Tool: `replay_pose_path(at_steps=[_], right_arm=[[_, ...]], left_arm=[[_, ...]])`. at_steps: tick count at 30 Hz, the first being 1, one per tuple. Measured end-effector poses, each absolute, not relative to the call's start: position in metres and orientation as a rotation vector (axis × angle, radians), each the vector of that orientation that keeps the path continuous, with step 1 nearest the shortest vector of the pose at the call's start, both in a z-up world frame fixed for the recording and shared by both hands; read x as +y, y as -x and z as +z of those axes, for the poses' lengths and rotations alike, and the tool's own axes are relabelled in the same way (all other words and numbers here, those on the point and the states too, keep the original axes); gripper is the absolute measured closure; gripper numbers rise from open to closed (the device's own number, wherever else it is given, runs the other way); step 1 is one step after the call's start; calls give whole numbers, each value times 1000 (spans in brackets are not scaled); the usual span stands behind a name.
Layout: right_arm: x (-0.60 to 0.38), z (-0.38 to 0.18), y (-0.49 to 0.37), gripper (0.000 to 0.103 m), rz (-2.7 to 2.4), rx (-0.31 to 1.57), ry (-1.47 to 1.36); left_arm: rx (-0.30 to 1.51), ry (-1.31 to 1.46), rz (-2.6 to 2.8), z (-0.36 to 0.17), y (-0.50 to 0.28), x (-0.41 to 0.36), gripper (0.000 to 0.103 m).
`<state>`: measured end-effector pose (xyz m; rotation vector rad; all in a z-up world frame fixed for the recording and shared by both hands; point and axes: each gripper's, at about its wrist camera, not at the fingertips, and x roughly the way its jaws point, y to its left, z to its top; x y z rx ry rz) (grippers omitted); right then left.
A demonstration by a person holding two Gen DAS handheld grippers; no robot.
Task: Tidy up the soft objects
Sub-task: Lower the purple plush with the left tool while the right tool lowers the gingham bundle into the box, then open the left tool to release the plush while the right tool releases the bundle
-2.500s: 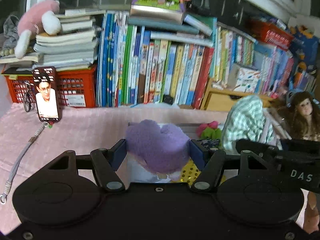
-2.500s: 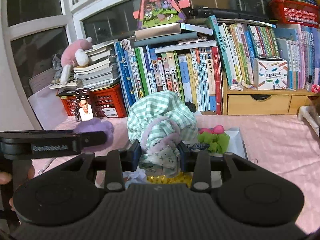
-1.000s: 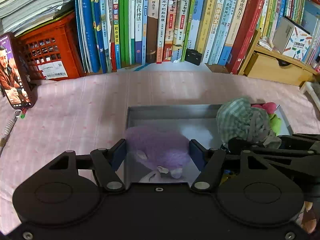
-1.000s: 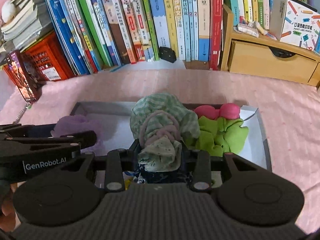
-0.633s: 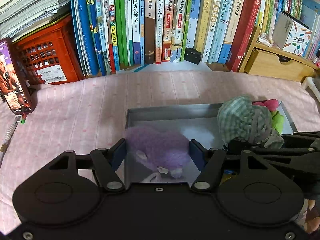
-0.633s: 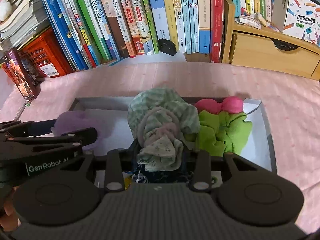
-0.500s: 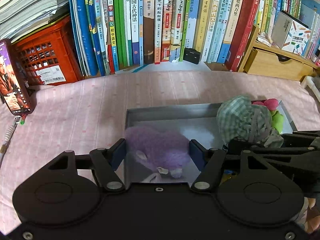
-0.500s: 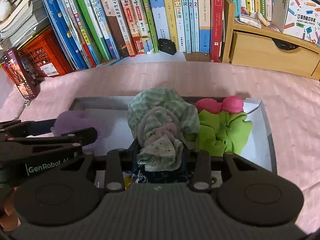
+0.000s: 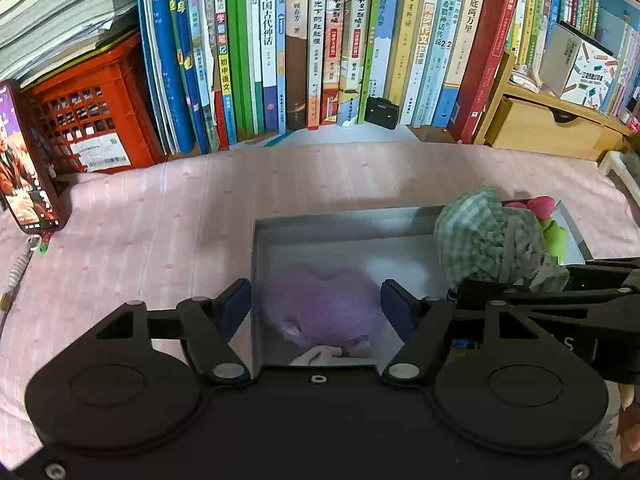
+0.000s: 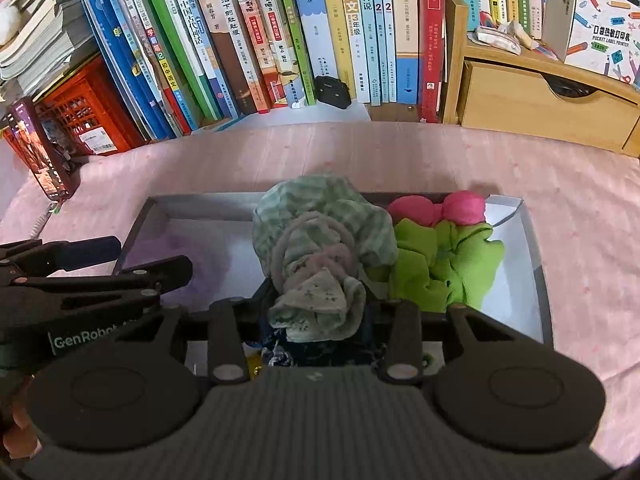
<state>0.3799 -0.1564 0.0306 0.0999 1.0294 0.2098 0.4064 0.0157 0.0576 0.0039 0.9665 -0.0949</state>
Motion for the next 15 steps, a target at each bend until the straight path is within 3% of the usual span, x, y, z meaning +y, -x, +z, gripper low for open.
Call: replay_pose_path(at_steps=[15], right_arm=[[-164,39,-371,31,205,1009,-120]], left_arm=[[951,35,-82,69,-397,23,28]])
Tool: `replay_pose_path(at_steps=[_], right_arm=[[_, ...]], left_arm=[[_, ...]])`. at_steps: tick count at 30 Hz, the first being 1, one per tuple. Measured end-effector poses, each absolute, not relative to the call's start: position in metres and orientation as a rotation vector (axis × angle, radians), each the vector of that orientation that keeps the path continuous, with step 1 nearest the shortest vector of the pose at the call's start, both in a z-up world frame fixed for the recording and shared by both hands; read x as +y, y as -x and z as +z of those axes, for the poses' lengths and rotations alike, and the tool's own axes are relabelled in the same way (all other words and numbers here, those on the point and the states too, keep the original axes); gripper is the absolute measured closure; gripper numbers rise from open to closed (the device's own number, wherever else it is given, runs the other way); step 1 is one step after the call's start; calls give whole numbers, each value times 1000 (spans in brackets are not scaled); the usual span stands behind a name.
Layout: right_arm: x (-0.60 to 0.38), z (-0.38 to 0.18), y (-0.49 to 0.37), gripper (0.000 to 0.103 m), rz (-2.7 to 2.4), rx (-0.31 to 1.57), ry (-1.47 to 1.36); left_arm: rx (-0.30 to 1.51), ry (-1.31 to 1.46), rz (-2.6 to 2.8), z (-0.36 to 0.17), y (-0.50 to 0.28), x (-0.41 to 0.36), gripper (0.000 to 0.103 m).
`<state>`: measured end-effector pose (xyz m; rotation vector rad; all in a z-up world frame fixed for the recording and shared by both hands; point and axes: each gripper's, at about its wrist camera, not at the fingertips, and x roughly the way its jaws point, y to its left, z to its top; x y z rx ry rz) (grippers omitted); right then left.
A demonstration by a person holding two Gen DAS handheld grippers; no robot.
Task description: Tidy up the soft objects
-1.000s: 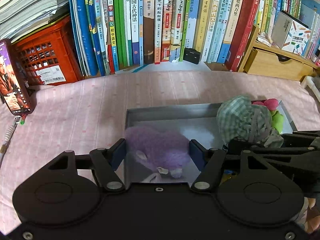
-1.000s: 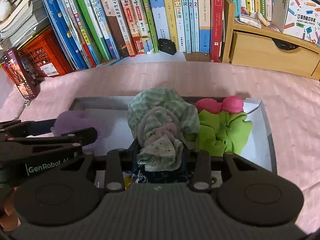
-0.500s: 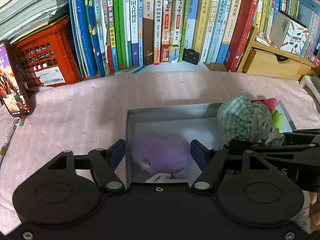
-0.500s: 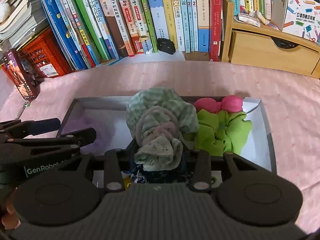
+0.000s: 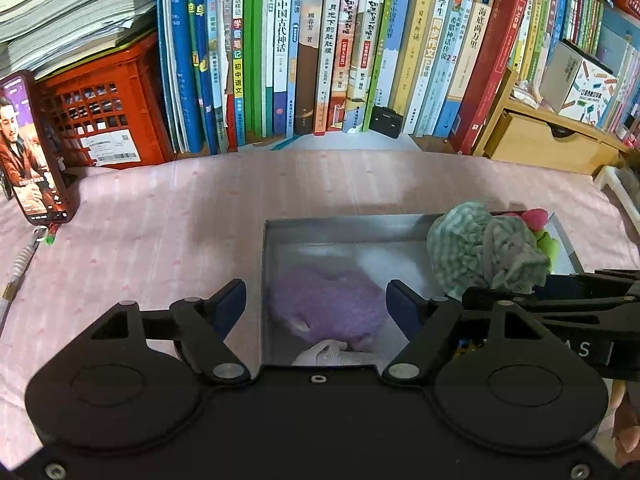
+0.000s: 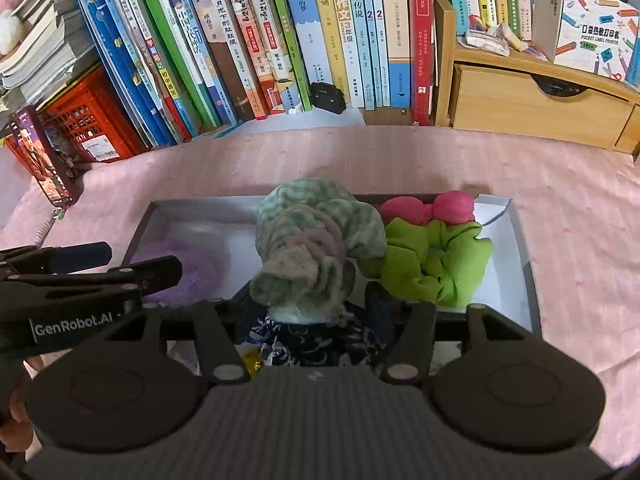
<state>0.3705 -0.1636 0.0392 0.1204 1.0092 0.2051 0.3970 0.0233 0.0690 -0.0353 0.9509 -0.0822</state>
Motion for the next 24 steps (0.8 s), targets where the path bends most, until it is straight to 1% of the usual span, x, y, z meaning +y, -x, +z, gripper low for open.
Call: replay_pose_path(at_steps=[4,6,17,24], right_arm=[[-164,45,-366,29,205,996,-120],[-164,49,-362,25,208,985,-119],[-171,69,-338,20,214,928,-112],[-179,85,-313,17,216,871,-95]], left_arm=[[944,30,-76,74,-391,23,28],[940,24,-77,77,-389,23,27],[881,17,-77,101,-360,19,26],[836,16,-82,117,-329,15,22]])
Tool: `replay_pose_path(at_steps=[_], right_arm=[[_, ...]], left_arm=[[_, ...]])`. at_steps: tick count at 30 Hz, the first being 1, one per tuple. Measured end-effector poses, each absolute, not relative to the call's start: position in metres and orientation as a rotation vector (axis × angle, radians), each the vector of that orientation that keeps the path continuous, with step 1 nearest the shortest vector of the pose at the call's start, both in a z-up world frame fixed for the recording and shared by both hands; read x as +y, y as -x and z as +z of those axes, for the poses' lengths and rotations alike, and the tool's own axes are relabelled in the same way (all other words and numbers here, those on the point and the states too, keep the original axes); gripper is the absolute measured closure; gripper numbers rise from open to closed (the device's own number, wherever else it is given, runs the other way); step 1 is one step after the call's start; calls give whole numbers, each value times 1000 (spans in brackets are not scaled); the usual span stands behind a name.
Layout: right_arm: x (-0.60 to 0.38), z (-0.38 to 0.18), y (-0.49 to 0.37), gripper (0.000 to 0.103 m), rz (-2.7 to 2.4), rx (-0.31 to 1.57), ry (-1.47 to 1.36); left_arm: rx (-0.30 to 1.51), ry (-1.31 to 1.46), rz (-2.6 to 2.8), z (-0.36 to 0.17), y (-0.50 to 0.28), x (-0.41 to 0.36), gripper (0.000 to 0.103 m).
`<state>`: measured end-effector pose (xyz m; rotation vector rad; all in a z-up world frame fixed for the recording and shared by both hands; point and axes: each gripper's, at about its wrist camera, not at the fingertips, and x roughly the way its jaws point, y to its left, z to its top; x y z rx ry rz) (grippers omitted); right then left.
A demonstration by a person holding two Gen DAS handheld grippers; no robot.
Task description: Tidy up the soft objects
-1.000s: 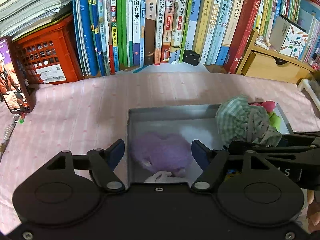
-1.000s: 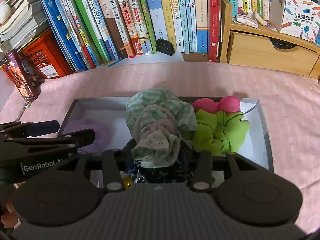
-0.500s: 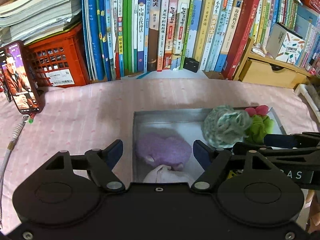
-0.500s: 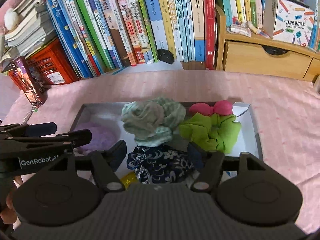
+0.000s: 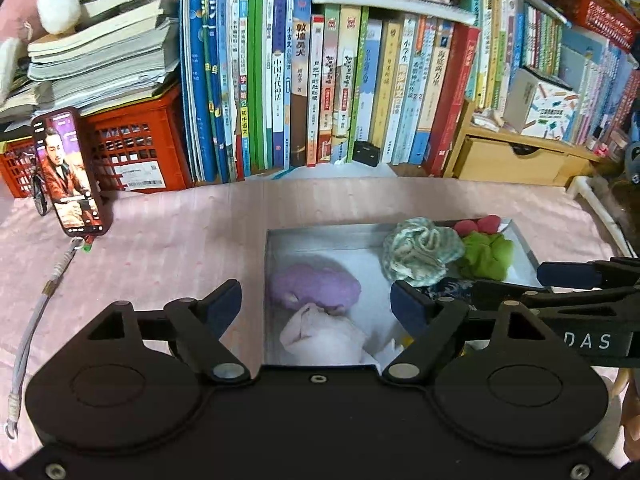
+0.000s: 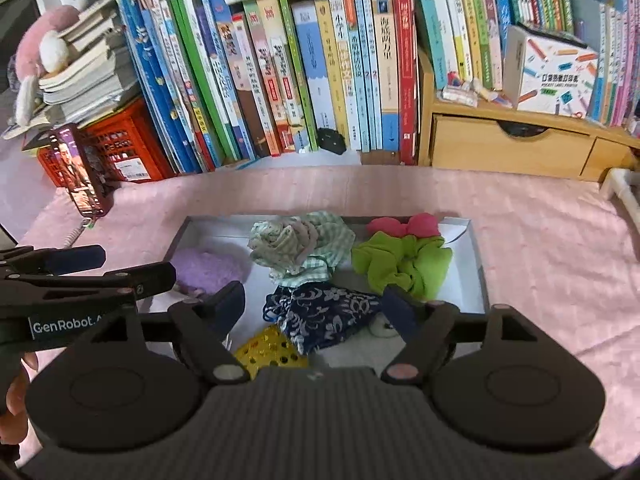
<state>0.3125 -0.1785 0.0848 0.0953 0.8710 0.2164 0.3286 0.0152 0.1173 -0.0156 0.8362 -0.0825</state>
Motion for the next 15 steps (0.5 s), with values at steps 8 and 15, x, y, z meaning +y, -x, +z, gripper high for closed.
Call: replay_pose_path(at_steps=[8,15], right_arm=[[-185,100,-277,16,214,797,-72],[-193,108,-238,15,213,693,-36]], left_arm=[[791,15,-103,130,-289,11,20],[734,-6,-127,134,-247,3,17]])
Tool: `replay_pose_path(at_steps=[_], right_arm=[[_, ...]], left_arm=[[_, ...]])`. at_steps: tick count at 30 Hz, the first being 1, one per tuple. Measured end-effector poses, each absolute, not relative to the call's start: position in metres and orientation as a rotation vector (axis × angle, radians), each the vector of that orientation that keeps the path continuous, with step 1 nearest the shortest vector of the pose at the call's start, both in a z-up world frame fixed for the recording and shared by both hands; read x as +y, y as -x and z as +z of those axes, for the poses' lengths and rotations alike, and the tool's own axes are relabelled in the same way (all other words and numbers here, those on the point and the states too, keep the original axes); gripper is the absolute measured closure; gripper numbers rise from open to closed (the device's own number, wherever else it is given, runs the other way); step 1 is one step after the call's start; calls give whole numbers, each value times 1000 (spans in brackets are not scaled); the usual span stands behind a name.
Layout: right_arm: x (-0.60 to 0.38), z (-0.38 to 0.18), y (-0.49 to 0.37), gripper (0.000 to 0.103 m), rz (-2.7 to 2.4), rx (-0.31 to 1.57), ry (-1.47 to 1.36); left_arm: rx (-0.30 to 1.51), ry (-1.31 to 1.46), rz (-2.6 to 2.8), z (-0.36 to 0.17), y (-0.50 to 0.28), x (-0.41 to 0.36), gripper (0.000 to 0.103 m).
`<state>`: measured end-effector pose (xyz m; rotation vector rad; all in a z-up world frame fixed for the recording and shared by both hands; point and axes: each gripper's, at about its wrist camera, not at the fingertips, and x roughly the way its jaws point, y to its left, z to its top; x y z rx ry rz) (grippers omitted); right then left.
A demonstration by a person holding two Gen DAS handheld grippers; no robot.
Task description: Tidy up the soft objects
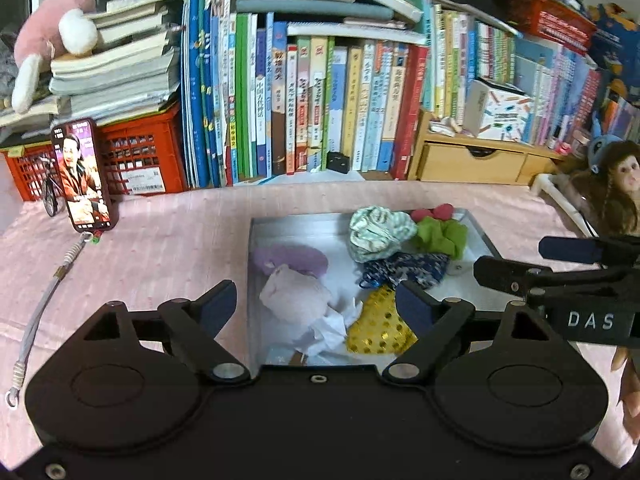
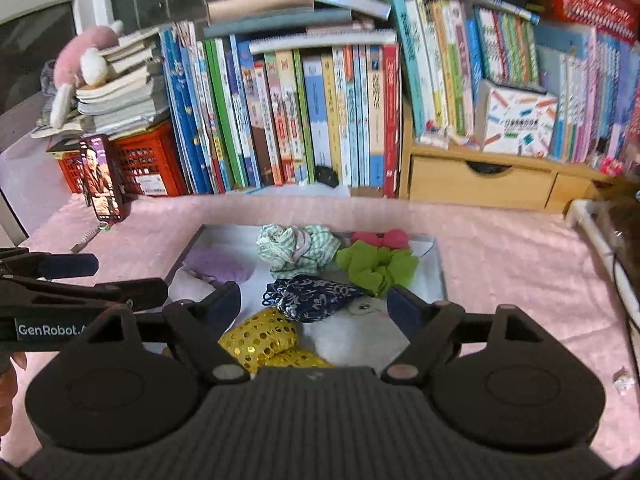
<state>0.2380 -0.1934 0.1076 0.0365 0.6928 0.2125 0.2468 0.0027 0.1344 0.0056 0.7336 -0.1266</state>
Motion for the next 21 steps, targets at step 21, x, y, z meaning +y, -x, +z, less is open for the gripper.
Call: replay_pose_path(at_steps=[21], right_arm=[[-205,97,-151,6,214,501,13]], left_arm=[[566,-58,-144,123,-155,-3,12]])
